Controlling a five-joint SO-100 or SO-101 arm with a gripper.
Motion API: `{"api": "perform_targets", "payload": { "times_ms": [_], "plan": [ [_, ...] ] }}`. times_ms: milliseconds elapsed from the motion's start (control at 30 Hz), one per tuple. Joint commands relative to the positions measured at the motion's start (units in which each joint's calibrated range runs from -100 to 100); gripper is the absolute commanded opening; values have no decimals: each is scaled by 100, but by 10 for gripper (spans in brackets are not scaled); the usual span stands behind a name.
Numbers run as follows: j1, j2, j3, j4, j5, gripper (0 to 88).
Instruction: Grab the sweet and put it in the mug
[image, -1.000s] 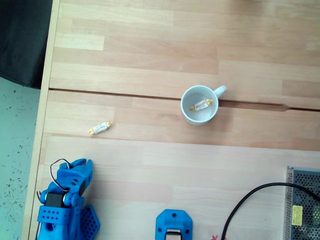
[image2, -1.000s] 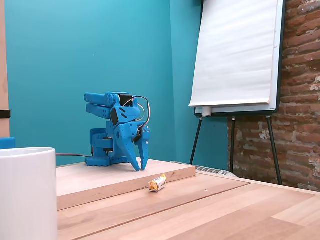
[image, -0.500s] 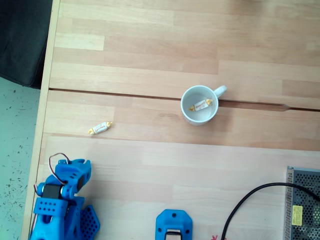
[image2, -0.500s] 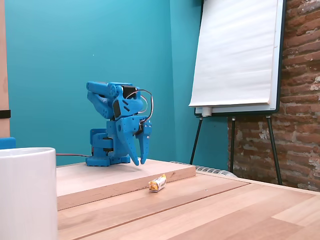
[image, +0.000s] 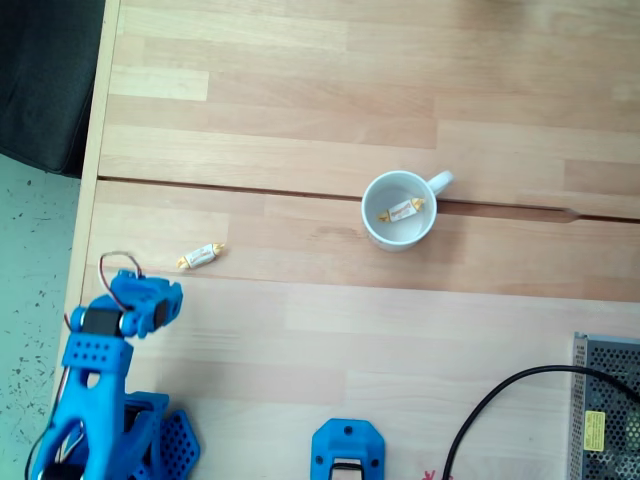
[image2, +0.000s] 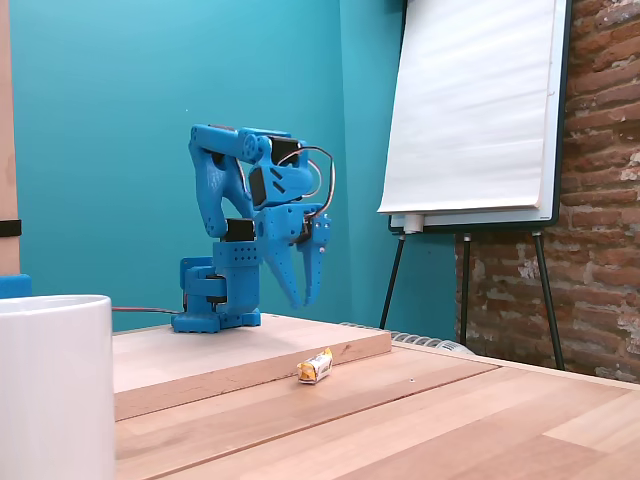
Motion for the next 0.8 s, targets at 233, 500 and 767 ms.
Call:
{"api": "perform_targets", "payload": {
  "times_ms": [233, 500, 767],
  "plan": [
    [374, 1647, -1876, 12, -327, 48],
    [505, 2611, -2385, 12, 493, 38],
    [483, 3050, -2394, 20, 991, 38]
  ]
}}
